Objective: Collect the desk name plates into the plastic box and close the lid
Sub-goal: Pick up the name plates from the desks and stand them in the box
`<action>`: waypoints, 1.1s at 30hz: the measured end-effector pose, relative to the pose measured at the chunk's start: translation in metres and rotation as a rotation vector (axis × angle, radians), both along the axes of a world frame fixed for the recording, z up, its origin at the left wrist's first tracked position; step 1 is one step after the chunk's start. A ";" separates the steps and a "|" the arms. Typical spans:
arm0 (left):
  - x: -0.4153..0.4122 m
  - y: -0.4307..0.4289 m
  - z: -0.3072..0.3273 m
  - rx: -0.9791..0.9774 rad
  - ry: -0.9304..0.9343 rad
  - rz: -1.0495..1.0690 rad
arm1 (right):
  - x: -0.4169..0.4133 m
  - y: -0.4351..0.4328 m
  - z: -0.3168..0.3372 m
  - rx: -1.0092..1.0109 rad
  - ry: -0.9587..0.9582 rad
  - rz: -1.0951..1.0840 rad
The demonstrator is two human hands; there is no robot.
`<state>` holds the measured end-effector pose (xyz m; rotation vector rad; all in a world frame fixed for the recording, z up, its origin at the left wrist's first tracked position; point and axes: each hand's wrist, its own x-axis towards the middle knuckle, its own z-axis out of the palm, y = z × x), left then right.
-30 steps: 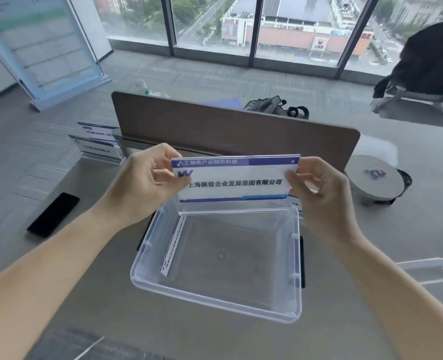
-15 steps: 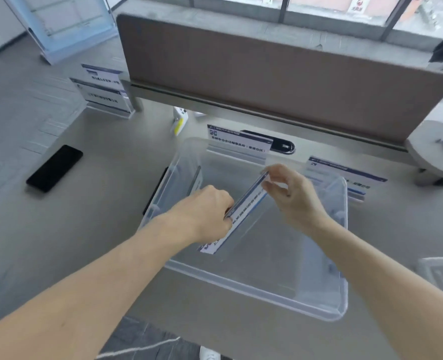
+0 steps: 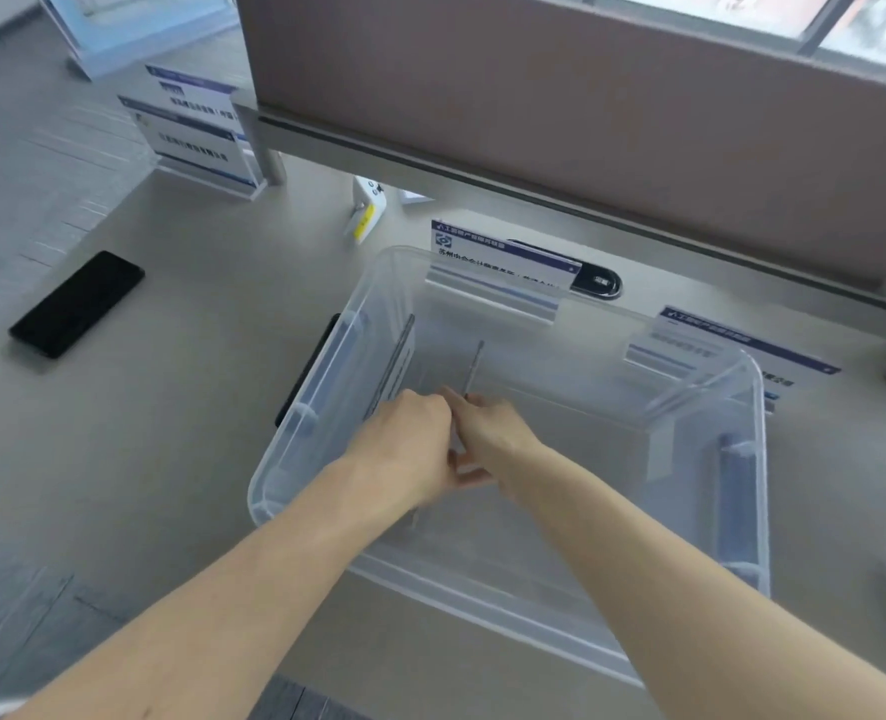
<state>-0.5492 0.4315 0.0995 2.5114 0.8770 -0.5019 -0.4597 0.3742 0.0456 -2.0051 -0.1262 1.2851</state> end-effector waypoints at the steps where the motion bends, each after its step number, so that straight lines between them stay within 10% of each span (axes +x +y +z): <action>1: -0.002 0.008 0.003 0.006 -0.043 0.022 | 0.001 0.002 0.001 -0.009 0.004 0.005; 6: -0.007 0.046 0.017 0.273 -0.298 0.111 | -0.003 0.012 0.008 -0.052 -0.030 0.082; 15: 0.003 0.043 0.008 0.428 0.100 0.004 | -0.010 0.028 0.011 -0.007 0.054 0.026; 27: 0.005 0.042 0.021 0.415 0.164 -0.036 | -0.011 0.029 0.012 0.036 0.049 0.014; 33: 0.033 0.035 0.080 0.255 -0.375 0.031 | 0.024 -0.012 0.071 0.262 -0.327 -0.066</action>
